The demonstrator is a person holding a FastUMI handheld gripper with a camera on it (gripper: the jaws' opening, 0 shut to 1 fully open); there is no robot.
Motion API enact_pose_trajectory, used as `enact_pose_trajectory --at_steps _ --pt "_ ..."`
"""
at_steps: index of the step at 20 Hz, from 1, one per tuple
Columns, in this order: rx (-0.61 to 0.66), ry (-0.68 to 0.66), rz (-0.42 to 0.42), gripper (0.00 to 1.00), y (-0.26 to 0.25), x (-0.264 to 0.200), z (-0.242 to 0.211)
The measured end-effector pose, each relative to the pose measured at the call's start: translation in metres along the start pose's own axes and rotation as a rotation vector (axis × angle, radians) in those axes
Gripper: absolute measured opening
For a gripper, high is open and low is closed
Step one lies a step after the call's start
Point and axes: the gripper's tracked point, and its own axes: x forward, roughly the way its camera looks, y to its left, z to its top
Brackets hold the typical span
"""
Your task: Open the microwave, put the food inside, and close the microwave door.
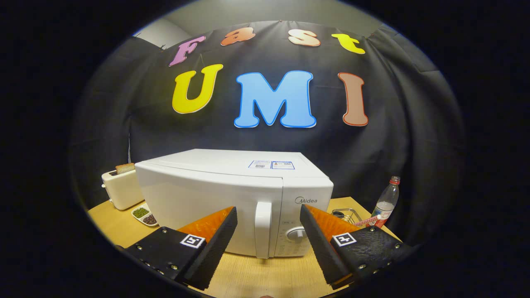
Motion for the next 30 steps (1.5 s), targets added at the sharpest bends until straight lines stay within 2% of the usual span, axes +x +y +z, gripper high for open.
enact_pose_trajectory --at_steps 4,5,6,8,9,10,11,12,13,15,16,19,20,23,27,30 --pt "0.019 0.064 0.006 0.96 0.001 0.019 -0.027" --pt "0.019 0.081 0.011 0.94 0.003 0.023 -0.034" --pt "0.012 0.099 0.013 0.86 0.004 0.026 -0.041" --pt "0.011 0.127 0.027 0.84 0.006 0.031 -0.051" --pt "0.013 0.13 0.023 0.74 0.005 0.033 -0.052" --pt "0.022 0.131 0.036 0.6 0.008 0.034 -0.052" --pt "0.028 0.121 0.04 0.6 0.011 0.039 -0.052" --pt "0.012 0.121 0.031 0.38 0.013 0.037 -0.054" --pt "-0.004 0.115 0.02 0.3 0.012 0.036 -0.051" --pt "0.024 0.123 0.019 0.29 0.01 0.036 -0.051" --pt "0.031 0.13 0.025 0.21 0.009 0.036 -0.051" --pt "0.007 0.152 0.024 0.21 0.01 0.033 -0.051" --pt "-0.002 0.16 0.024 0.1 0.011 0.033 -0.051" --pt "0.008 0.182 0.028 0.1 0.011 0.032 -0.052" --pt "-0.052 0.168 0.053 0.1 0.02 -0.002 -0.058" --pt "-0.025 0.191 0.055 0.1 0.022 -0.013 -0.059"
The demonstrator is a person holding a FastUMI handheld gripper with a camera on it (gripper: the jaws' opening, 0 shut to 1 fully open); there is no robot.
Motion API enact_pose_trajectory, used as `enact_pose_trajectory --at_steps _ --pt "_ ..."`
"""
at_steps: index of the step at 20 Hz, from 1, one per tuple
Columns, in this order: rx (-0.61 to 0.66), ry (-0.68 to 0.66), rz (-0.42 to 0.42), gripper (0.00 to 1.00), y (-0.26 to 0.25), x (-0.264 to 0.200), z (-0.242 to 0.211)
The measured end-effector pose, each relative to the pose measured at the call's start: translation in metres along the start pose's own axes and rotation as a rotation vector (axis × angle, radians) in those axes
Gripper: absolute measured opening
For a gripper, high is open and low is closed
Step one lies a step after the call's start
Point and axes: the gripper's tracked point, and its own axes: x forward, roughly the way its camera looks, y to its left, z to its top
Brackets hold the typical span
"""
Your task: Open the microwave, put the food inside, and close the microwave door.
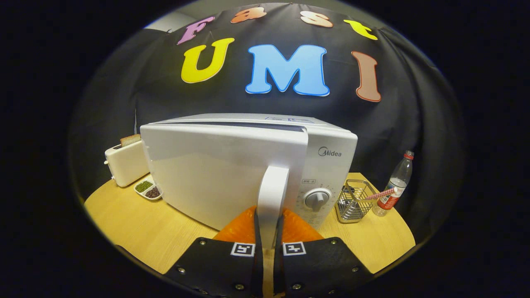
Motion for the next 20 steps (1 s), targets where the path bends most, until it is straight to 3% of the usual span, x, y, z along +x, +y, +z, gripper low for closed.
enact_pose_trajectory --at_steps 5,9,10,20 --pt "0.05 0.022 0.028 0.2 0.021 -0.032 -0.011" --pt "0.011 0.024 0.018 0.28 0.039 -0.057 -0.022" --pt "0.006 0.024 0.012 0.33 0.042 -0.061 -0.023" --pt "0.068 0.052 0.009 0.33 0.093 -0.113 -0.05"
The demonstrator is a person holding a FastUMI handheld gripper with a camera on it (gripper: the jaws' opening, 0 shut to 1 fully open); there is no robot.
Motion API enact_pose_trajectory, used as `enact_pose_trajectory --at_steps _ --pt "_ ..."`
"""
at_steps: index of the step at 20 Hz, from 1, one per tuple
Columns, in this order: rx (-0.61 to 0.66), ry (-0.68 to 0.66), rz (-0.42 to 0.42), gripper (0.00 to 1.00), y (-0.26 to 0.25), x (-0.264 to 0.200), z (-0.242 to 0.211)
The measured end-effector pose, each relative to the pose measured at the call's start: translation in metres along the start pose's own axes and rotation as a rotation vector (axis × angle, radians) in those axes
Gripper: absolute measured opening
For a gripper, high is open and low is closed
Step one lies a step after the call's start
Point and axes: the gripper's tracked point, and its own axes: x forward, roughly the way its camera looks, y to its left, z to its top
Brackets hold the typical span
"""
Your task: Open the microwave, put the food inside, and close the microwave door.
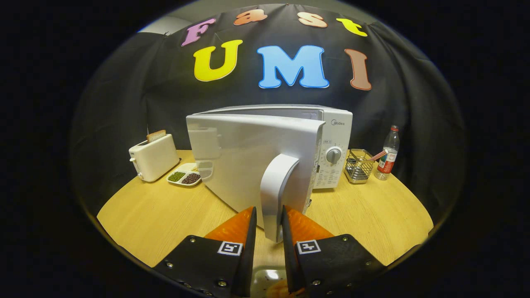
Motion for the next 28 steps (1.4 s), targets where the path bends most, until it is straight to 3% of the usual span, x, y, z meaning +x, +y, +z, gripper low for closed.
enact_pose_trajectory --at_steps 6,15,22,28 --pt "0.017 0.005 0.021 0.33 0.035 -0.025 -0.011" --pt "-0.062 -0.028 0.098 0.33 0.118 -0.066 -0.025" --pt "-0.087 -0.004 0.204 0.33 0.188 -0.084 -0.039" --pt "-0.146 -0.009 0.366 0.34 0.25 -0.101 -0.039"
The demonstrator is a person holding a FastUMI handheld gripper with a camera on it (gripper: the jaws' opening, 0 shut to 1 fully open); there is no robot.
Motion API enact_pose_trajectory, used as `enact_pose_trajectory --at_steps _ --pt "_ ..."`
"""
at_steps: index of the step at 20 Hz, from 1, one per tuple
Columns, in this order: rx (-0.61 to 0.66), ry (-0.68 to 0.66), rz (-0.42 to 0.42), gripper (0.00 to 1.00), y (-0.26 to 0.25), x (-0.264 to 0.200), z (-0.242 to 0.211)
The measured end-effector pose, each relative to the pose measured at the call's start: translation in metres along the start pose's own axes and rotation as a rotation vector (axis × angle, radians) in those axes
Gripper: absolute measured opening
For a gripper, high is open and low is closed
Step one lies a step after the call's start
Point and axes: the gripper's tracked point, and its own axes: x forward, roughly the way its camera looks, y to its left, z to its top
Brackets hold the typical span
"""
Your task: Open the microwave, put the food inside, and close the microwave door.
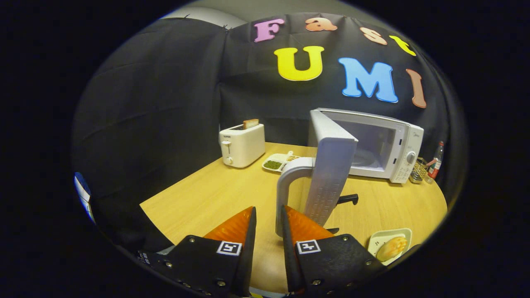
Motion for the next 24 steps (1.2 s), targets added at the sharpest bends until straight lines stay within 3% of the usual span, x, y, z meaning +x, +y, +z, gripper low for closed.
enact_pose_trajectory --at_steps 6,10,11,12,13,14,15,17,24 --pt "-0.003 -0.063 0.196 0.34 0.043 -0.025 0.031" --pt "0.018 -0.178 0.226 0.36 0.035 -0.058 0.077" --pt "0.019 -0.202 0.233 0.4 0.03 -0.064 0.087" --pt "0.017 -0.223 0.234 0.58 0.025 -0.069 0.096" --pt "0.007 -0.238 0.23 0.65 0.018 -0.076 0.102" --pt "-0.008 -0.255 0.216 0.81 0.008 -0.082 0.109" --pt "-0.024 -0.268 0.194 0.89 -0.003 -0.086 0.113" --pt "-0.043 -0.277 0.144 0.96 -0.028 -0.092 0.119" --pt "-0.077 -0.218 0.013 0.96 -0.116 -0.104 0.113"
